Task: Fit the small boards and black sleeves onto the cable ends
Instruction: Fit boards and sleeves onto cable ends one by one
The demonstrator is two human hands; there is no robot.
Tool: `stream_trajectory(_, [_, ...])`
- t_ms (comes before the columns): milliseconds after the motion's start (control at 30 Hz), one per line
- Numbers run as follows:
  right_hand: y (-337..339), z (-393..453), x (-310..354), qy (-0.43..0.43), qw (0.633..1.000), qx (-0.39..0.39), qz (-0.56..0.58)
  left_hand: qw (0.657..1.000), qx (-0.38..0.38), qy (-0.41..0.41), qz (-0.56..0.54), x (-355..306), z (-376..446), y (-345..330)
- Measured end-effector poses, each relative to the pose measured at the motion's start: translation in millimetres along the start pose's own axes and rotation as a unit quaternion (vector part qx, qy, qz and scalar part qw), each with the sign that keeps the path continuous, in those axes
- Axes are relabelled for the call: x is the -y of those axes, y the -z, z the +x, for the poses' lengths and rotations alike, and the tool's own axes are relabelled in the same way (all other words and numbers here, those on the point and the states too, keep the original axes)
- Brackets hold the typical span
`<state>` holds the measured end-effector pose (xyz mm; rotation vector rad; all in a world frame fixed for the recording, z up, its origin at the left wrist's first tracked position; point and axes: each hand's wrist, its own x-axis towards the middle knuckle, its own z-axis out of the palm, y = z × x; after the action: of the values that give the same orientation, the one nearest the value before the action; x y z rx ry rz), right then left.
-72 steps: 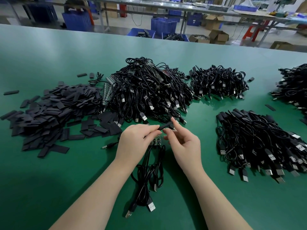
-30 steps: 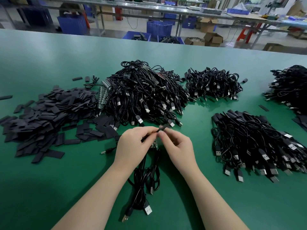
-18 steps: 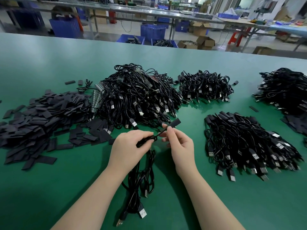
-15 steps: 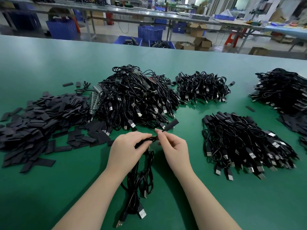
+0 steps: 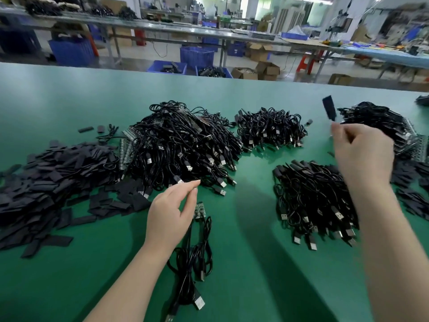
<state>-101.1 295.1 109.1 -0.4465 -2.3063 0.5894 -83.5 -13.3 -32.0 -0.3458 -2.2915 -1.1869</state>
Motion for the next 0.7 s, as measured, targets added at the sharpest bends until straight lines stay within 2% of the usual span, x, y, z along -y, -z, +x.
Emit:
stream_trajectory(33, [-2.6, 11.4, -15.9, -0.008, 0.996, 0.014, -0.089, 1.0, 0.004, -0.004, 0.001, -0.4, 0.0, -0.6])
stream_trajectory(67, [-7.5, 18.3, -29.8, -0.03, 0.985, 0.061, -0.162, 1.0, 0.008, -0.006, 0.002, -0.6, -0.2, -0.9])
stream_trajectory(167, [-31.0, 12.2, -63.9, -0.113, 0.898, 0.315, -0.285, 1.0, 0.014, -0.004, 0.004, -0.8, -0.6, -1.0])
stream_trajectory(200, [-36.8, 6.5, -71.2, -0.123, 0.877, 0.354, -0.302, 1.0, 0.012, -0.002, 0.006, -0.7, -0.4, -0.9])
stream_trajectory(233, [-41.3, 2.1, -77.7, -0.12, 0.873, 0.354, -0.312, 1.0, 0.008, 0.001, 0.009, -0.5, -0.1, -0.9])
stream_trajectory(333, [-49.6, -5.2, -83.4, -0.109, 0.894, 0.291, -0.321, 0.999, -0.008, 0.037, 0.01, 3.3, 1.2, 0.8])
stream_trajectory(400, [-53.2, -14.9, -71.3, -0.079, 0.926, 0.217, -0.299, 0.997, 0.002, 0.079, 0.019, 7.8, 2.7, 2.0])
stream_trajectory(467, [-57.6, -36.9, -44.5, 0.015, 0.966, 0.117, -0.228, 0.993, 0.023, 0.11, 0.042, 11.3, 3.2, 1.9])
stream_trajectory(533, [-63.4, -67.1, -5.6, 0.125, 0.978, 0.076, -0.146, 0.99, 0.038, 0.118, 0.067, 12.9, 3.5, 0.5])
stream_trajectory(600, [-77.2, -99.4, 29.4, 0.187, 0.97, 0.131, -0.081, 0.986, 0.057, 0.13, 0.091, 13.8, 3.1, -0.4])
stream_trajectory(700, [-107.9, -141.0, 64.0, 0.17, 0.932, 0.31, -0.078, 0.977, 0.095, 0.145, 0.126, 17.6, 1.7, -0.1])
